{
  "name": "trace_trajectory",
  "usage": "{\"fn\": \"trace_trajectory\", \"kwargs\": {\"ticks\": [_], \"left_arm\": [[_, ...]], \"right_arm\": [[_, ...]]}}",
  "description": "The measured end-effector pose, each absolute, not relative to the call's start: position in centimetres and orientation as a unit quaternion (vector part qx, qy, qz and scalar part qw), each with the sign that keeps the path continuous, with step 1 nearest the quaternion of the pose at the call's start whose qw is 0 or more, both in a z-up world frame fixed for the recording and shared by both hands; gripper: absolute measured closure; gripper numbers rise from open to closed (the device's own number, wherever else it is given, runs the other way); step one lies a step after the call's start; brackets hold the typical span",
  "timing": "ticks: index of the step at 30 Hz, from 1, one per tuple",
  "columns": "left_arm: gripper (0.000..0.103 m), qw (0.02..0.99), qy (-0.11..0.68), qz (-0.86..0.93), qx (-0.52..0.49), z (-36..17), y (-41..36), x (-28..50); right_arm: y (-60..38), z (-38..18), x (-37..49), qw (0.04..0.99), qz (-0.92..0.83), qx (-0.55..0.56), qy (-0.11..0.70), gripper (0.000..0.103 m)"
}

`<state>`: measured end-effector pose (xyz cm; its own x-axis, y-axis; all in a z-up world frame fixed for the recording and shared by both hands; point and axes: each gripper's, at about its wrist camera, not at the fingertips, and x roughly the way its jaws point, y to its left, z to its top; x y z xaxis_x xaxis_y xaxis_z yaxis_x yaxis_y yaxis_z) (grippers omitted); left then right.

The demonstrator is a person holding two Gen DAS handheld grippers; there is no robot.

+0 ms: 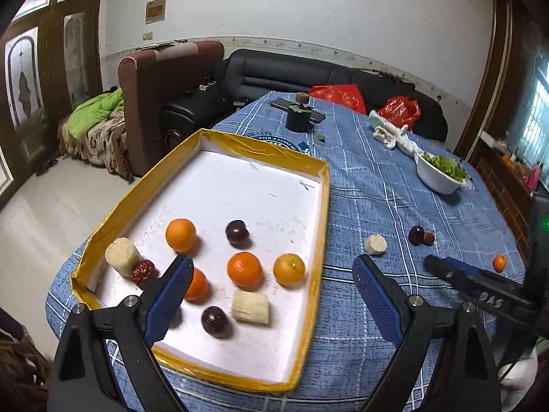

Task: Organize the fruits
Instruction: 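Move both tools back toward the last plum and tangerine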

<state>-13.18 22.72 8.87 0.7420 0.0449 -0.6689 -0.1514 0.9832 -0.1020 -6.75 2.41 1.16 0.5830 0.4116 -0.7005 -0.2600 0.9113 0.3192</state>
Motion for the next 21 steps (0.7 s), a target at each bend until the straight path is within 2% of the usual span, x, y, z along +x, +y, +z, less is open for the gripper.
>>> {"fn": "trace_trajectory", "kwargs": {"ticks": [12,21], "left_arm": [[0.01,0.93,0.366,0.036,-0.017,9.1,17.5,-13.2],[0.01,0.922,0.386,0.013,-0.013,8.1,16.2,-12.6]], "right_arm": [[-2.9,0.0,-7.8,0.883,0.182,0.154,0.405,0.038],[-4.9,-1.0,-7.8,0.88,0.167,0.168,0.412,0.038]]}}
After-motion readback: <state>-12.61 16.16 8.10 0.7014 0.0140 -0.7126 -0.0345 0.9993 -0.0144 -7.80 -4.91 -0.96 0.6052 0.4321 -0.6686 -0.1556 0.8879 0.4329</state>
